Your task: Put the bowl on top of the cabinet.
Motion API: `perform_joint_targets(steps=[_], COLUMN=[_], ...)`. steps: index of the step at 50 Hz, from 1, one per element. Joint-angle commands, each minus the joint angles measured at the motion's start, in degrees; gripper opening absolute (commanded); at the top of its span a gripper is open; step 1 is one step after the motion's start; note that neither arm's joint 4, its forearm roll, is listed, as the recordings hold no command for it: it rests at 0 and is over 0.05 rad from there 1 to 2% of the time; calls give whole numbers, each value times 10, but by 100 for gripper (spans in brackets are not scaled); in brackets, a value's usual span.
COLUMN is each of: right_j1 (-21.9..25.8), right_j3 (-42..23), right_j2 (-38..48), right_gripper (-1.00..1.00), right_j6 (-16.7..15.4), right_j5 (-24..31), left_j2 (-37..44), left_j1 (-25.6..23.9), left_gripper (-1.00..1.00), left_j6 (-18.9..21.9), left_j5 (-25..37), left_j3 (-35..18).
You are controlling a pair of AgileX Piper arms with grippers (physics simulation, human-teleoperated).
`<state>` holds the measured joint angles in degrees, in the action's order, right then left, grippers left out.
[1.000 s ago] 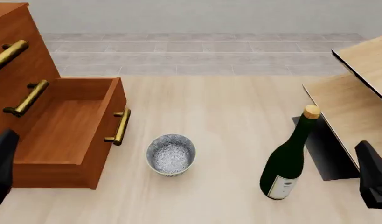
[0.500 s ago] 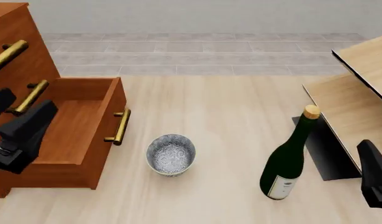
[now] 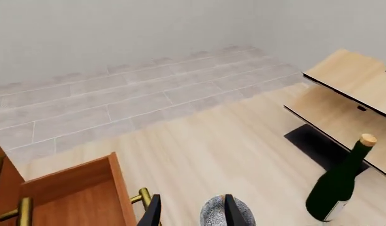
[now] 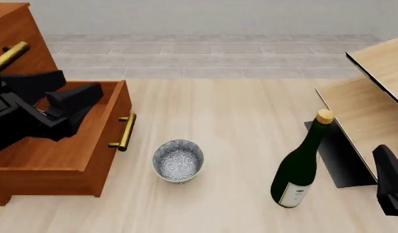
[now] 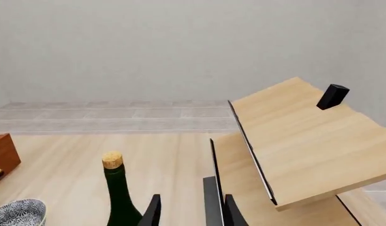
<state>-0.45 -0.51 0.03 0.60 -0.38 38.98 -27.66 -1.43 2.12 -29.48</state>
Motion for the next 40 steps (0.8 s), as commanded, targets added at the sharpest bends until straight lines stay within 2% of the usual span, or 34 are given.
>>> perform_joint_targets(steps=[1,4,10,16,35,40], right_j1=[0,0,-1,-2,-2,-2], right_j3=[0,-1,-2,-1,0,0], right_j2=[0,0,0,0,0,0], right_gripper=[100,100,100,100,100,100], right_j6=[2,3,6,8,13,14], right_j5=[-1,-1,-2,-4,-7,-8], left_j2=[82,119,147,193,250,260], left_j1=[4,23,29,40,-8,-7], left_gripper=[100,100,100,100,100,100], left_j6=[-29,-57,-51,-85,-132,-139], left_j5=[28,28,17,18,1,-6], left_j3=[-42,-43,-35,-34,-21,-14])
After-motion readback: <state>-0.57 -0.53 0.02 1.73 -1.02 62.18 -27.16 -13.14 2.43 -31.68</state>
